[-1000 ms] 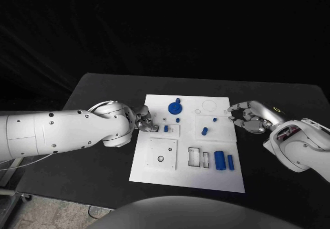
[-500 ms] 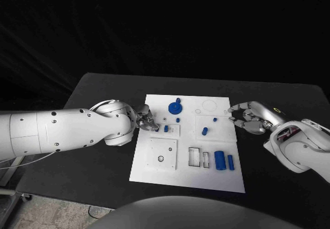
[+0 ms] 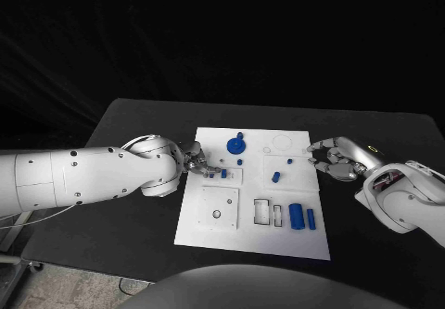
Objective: Assemble the parts on the task board
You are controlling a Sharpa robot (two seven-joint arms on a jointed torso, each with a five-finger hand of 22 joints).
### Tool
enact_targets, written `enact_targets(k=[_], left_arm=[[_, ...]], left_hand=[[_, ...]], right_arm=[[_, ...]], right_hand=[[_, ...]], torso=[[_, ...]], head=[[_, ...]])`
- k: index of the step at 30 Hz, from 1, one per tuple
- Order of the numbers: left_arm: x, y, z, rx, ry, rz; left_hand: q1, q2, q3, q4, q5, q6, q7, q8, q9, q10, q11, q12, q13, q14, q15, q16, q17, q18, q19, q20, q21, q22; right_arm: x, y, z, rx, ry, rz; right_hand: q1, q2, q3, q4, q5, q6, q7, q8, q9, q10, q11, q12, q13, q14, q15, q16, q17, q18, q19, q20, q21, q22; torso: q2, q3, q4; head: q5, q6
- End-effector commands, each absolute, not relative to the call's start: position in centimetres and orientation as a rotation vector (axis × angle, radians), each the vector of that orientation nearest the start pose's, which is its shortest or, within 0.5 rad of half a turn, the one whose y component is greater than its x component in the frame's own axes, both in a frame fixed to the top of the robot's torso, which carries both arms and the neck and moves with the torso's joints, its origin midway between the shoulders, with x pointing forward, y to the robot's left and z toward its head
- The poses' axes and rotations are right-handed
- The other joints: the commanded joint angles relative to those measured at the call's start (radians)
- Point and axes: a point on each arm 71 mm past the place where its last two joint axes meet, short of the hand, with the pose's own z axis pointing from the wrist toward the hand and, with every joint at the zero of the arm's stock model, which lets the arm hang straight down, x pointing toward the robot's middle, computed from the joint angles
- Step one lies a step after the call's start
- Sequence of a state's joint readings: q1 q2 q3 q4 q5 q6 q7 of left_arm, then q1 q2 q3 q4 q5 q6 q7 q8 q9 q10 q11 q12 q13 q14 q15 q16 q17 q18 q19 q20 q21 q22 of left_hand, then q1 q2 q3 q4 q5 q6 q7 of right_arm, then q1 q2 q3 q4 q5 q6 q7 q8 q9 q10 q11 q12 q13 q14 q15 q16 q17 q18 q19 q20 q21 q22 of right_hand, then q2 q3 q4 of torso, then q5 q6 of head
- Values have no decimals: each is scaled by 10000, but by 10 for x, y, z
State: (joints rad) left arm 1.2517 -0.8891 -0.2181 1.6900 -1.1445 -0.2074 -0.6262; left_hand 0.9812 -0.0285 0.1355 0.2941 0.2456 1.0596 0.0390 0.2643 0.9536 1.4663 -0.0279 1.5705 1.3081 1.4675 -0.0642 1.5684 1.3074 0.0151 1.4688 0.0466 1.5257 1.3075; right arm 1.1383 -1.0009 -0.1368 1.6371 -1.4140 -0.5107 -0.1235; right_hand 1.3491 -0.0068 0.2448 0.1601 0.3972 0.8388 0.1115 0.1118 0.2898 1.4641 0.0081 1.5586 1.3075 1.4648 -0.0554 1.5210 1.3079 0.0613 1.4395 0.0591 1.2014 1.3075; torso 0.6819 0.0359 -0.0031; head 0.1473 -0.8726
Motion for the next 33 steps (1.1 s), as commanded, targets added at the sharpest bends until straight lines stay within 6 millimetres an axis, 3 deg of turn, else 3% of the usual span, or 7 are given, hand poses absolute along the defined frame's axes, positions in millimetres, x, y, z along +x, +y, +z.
enact_targets(k=[1, 5, 11, 21, 28, 30, 33], left_arm=[[434, 209, -241, -2642, 21811, -3151], [434, 210, -241, -2699, 21767, -3148], [434, 210, -241, -2892, 21640, -3278], [436, 214, -232, -3349, 20655, -3794], [450, 212, -212, -3191, 19430, -4614], [457, 208, -203, -2810, 18568, -5291], [464, 203, -198, -2139, 17855, -6076]], left_hand=[[-196, 33, -228, -3, -120, 135, -12, 132, 38, 1044, 48, 3, 2627, 1033, 28, 24, 2634, -6, 614, 59, -52, 2441], [-606, 301, -791, 4, -610, 211, -77, 559, 349, 1044, -2, 3, 2627, 1033, -12, 24, 2634, -10, 630, 21, -35, 2448], [-934, 772, -1492, -1, -833, 28, -143, 1314, 1120, 1044, -59, 3, 2627, 1033, -61, 24, 2634, -20, 657, -27, -4, 2460], [-1002, 1041, -2291, -24, -1547, -33, -202, 1838, 1598, 1044, -109, 3, 2627, 1033, -108, 24, 2634, -55, 761, -66, 122, 2507], [-37, 912, -2683, -52, -1303, -443, -190, 2038, 1908, 1044, -116, 3, 2627, 1033, -133, 24, 2634, -36, 706, -89, 51, 2480], [758, 779, -2781, -110, -816, -842, -119, 1899, 1885, 1044, -59, 3, 2627, 1033, -89, 24, 2634, -36, 704, -72, 49, 2481], [1957, 666, -2810, -54, -556, -1689, 190, 1173, 1247, 835, 190, -296, 2466, 1033, 74, 24, 2634, -30, 669, 42, 18, 2470]], right_arm=[[437, -249, -227, -48, 16716, 6004], [437, -249, -229, -42, 16760, 5994], [437, -249, -230, -21, 16761, 5984], [436, -251, -227, 40, 16331, 6096], [434, -248, -219, -90, 15668, 6503], [434, -246, -215, -184, 15376, 6686], [434, -245, -211, -259, 15143, 6827]], right_hand=[[72, -8, 54, 21, 62, 29, 0, -33, -9, 915, 55, -41, 2551, 919, 41, -54, 2256, 154, -26, -22, -56, 1616], [73, -6, 63, 17, 66, 31, 1, -33, -10, 923, 56, -32, 2556, 919, 41, -52, 2257, 154, -26, -22, -55, 1616], [75, -5, 67, 15, 68, 33, 2, -33, -11, 923, 56, -33, 2555, 919, 41, -53, 2256, 154, -26, -22, -55, 1616], [99, -6, 140, -31, 134, 91, 14, -16, -16, 927, 62, -29, 2557, 922, 43, -43, 2262, 151, -18, -20, -42, 1620], [-73, -103, 149, 40, 225, 243, 12, 30, -24, 986, 67, 33, 2588, 949, 45, 44, 2319, 105, 79, -15, 185, 1682], [-196, -168, 124, 117, 224, 282, -7, 32, -37, 979, 54, 25, 2583, 952, 38, 46, 2319, 101, 97, -19, 215, 1691], [-266, -195, 120, 169, 228, 302, -22, 30, -47, 704, 41, -284, 2424, 922, 29, -84, 2230, 124, 62, -25, 103, 1659]], torso=[[2, 3, -3], [-2, 0, 1], [-3, -7, -4], [-1, -1, -10], [25, 3, -21], [32, -1, -19], [50, 12, -45]], head=[[9, 0], [13, 0], [33, 0], [77, 0], [75, 0], [59, 0], [10, 0]])
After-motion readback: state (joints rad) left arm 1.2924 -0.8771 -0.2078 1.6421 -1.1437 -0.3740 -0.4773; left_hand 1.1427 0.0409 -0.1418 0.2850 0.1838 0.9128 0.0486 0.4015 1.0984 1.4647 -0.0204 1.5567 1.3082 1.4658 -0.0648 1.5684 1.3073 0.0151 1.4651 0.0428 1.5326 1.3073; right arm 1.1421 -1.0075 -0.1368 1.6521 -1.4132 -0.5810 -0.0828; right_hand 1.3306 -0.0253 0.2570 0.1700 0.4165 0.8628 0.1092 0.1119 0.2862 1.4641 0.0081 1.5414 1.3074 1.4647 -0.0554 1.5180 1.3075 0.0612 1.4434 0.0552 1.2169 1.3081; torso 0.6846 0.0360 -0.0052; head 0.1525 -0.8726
